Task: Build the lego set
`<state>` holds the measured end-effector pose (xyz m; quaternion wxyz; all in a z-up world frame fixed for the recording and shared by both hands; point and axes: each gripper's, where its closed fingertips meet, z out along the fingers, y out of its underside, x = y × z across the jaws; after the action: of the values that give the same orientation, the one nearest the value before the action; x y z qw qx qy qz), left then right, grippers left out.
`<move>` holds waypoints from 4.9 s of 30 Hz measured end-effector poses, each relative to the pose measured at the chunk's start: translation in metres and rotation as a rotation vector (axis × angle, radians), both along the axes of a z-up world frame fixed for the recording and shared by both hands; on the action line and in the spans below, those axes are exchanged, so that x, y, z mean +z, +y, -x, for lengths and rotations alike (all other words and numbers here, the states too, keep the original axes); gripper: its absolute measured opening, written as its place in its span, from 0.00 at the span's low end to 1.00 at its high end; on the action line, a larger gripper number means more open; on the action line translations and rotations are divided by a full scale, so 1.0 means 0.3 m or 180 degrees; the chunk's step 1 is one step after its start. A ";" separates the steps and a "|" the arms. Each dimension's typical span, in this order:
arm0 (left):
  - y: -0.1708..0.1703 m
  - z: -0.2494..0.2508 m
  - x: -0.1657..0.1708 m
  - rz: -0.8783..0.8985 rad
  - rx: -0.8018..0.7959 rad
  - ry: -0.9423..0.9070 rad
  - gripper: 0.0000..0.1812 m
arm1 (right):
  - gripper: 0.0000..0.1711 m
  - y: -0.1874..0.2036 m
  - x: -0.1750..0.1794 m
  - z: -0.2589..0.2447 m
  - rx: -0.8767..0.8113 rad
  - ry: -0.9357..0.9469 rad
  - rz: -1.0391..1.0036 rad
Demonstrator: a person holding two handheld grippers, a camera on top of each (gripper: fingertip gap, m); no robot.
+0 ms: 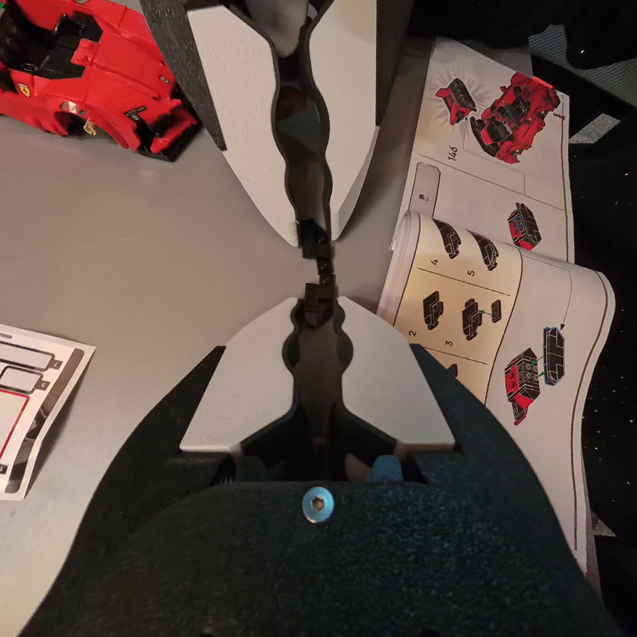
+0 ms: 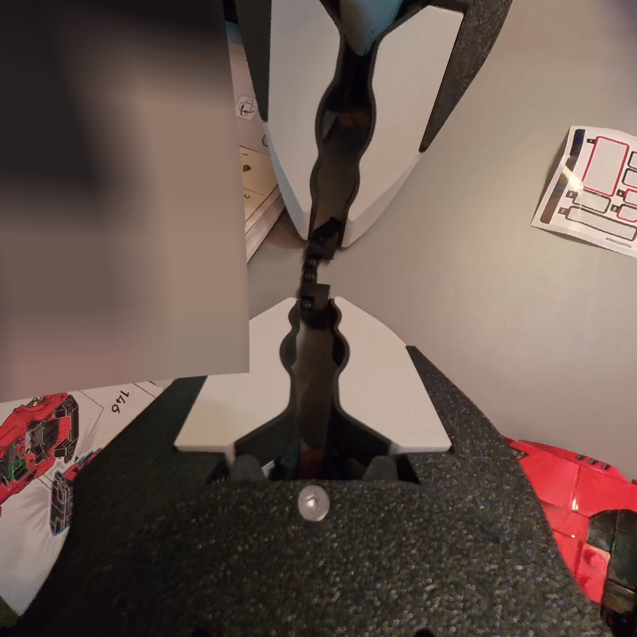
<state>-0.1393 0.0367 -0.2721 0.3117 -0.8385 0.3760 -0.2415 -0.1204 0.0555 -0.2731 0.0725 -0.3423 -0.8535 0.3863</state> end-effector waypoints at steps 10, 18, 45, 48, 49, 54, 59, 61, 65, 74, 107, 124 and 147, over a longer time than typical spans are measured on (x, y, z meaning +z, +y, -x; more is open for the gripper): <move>0.009 0.009 0.002 0.0007 0.0080 -0.0024 0.08 | 0.09 0.008 0.000 0.006 -0.0049 0.0024 -0.0076; 0.022 0.016 0.010 -0.0019 0.0177 -0.0089 0.08 | 0.08 0.019 0.002 0.013 -0.0121 0.0038 -0.0096; 0.026 -0.003 0.007 0.0031 0.0175 -0.0140 0.08 | 0.12 0.003 -0.001 0.014 -0.0114 -0.0009 -0.0046; 0.024 -0.002 0.008 0.0019 0.0153 -0.0138 0.08 | 0.09 0.005 -0.002 0.016 -0.0106 0.0025 -0.0105; 0.022 0.000 0.010 0.0022 0.0150 -0.0144 0.08 | 0.09 0.008 -0.002 0.015 -0.0102 0.0030 -0.0120; 0.021 0.026 0.014 0.0034 0.0211 -0.0142 0.08 | 0.09 0.025 -0.001 0.004 -0.0113 0.0001 -0.0130; 0.021 0.019 0.019 0.0001 0.0186 -0.0171 0.08 | 0.12 0.030 0.030 0.012 -0.0162 0.0125 -0.0075; 0.026 0.016 0.037 -0.0039 0.0211 -0.0286 0.08 | 0.10 0.015 0.059 0.025 -0.0177 0.0247 0.0075; 0.037 0.014 0.076 -0.0102 0.0279 -0.0550 0.08 | 0.10 -0.005 0.084 0.045 -0.0190 0.0389 0.0180; 0.045 0.007 0.080 -0.0115 0.0302 -0.0615 0.08 | 0.05 -0.018 0.082 0.058 -0.0178 0.0476 0.0096; 0.035 0.000 0.069 -0.0048 0.0233 -0.0600 0.08 | 0.05 -0.008 0.088 0.044 -0.0332 0.0069 0.0682; 0.023 0.005 0.039 0.0055 0.0181 -0.0467 0.07 | 0.04 -0.010 0.053 0.037 -0.0278 0.0012 0.0505; 0.015 0.010 0.003 -0.0008 0.0092 -0.0070 0.14 | 0.15 0.023 0.000 0.010 -0.0159 -0.0010 -0.0342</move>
<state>-0.1422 0.0413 -0.2710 0.3203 -0.8408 0.3607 -0.2457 -0.1233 0.0624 -0.2733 0.0990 -0.3596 -0.8643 0.3374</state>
